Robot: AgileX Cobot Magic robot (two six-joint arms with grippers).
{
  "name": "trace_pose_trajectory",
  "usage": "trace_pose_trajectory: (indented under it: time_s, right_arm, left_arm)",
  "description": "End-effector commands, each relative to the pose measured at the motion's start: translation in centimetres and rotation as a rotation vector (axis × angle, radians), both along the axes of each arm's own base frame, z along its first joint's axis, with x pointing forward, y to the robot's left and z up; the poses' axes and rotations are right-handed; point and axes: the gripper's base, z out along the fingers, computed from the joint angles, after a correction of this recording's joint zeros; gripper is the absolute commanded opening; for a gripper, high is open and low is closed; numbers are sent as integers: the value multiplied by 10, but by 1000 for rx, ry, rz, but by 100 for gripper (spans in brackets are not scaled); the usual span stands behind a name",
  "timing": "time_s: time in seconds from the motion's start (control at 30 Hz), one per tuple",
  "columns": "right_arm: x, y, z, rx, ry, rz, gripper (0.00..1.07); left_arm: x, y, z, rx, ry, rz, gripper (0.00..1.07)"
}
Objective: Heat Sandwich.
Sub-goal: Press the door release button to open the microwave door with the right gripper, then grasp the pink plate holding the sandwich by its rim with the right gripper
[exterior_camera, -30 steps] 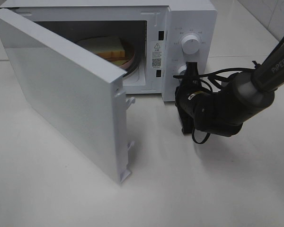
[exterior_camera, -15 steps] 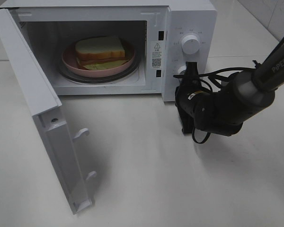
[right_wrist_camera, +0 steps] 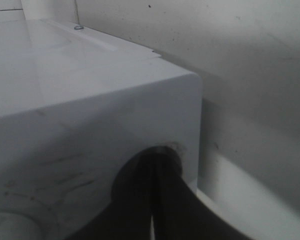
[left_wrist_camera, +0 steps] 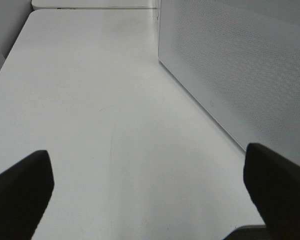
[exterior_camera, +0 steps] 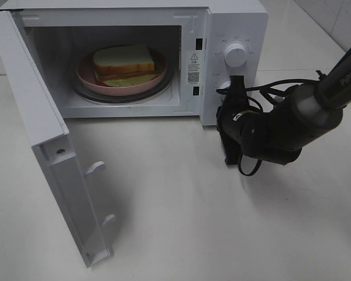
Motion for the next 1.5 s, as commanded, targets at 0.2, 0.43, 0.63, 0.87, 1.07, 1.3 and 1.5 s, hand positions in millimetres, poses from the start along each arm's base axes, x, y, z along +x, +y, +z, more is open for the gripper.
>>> trace_pose_trajectory:
  time_s: [0.2,0.43,0.63,0.87,1.07,1.3,1.5]
  right_arm:
    - [5,0,33,-17,-194,60,0]
    - [-15,-5,26,-18,-103,117,0]
    - [-29,-8,25,-36,-35,160,0]
    - [-56,-16,34,-93,9,252,0]
    - [-70,-17,46,-188,42,377,0]
    - [-89,-17,79,-442,39,652,0]
    - [-104,-25,98,-649,79,813,1]
  left_arm:
    - [-3,-1,0,0,-25,-2,98]
    - [-3,-1,0,0,-25,-2,98]
    - [-3,-1,0,0,-25,-2,98]
    - [-3,-1,0,0,-25,-2,98]
    - [-3,-1,0,0,-25,-2,98]
    - [-3,-1,0,0,-25,-2,98]
    - [-3,-1,0,0,-25,-2,98]
